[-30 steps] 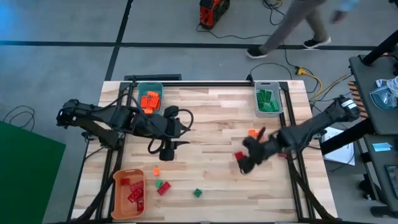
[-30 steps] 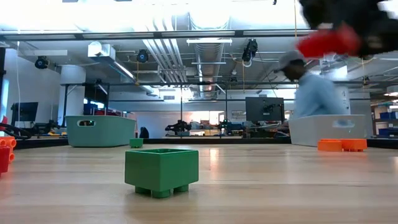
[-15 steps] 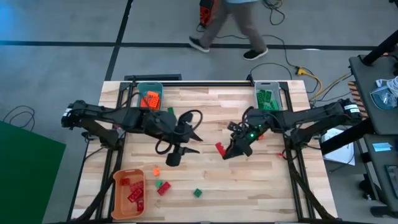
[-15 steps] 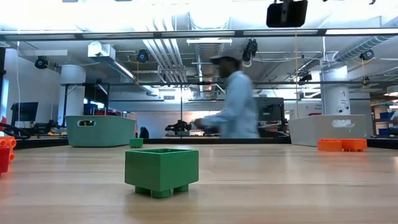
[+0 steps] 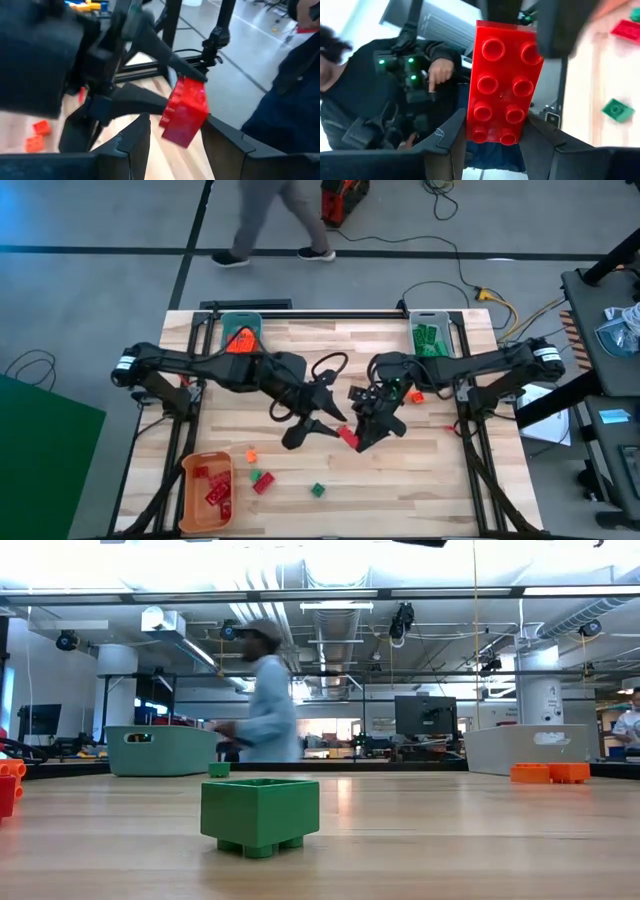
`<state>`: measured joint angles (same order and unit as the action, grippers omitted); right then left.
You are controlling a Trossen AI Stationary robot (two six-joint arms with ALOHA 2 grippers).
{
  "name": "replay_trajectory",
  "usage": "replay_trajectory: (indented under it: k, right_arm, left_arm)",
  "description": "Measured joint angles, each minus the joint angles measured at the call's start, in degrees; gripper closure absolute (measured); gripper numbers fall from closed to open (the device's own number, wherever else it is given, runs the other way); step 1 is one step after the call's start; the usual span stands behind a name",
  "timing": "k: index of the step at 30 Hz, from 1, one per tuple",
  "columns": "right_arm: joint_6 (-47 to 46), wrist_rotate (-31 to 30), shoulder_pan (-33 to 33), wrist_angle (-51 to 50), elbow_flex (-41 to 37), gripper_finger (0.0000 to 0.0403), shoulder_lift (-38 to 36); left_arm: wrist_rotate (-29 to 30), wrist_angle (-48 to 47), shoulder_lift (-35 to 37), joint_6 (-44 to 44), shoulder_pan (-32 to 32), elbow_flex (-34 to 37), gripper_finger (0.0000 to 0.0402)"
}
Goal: Sort blocks
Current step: Put the right red game piece into the orange bin
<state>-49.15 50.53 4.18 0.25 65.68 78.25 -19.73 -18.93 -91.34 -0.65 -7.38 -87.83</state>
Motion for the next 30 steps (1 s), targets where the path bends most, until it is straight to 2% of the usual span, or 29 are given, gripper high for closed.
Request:
replay_trajectory:
  k: [5,22,30]
  right_arm:
    - [2.3,1.3,-0.4,0.1,2.3,0.0268,0.6]
    - [2.6,2.0,-0.8,0.0,2.3,0.0268,0.7]
    - [2.7,2.6,-0.8,0.2,2.3,0.0268,0.7]
  left_arm:
    - [-1.3,0.5,-0.8,-1.4,0.0,-0.4,0.0249]
    - [-2.2,6.2,-1.6,-0.7,0.0,-0.2,0.0252]
    - [-4.3,7.6,-2.6,0.5,0.0,-0.2,0.0325]
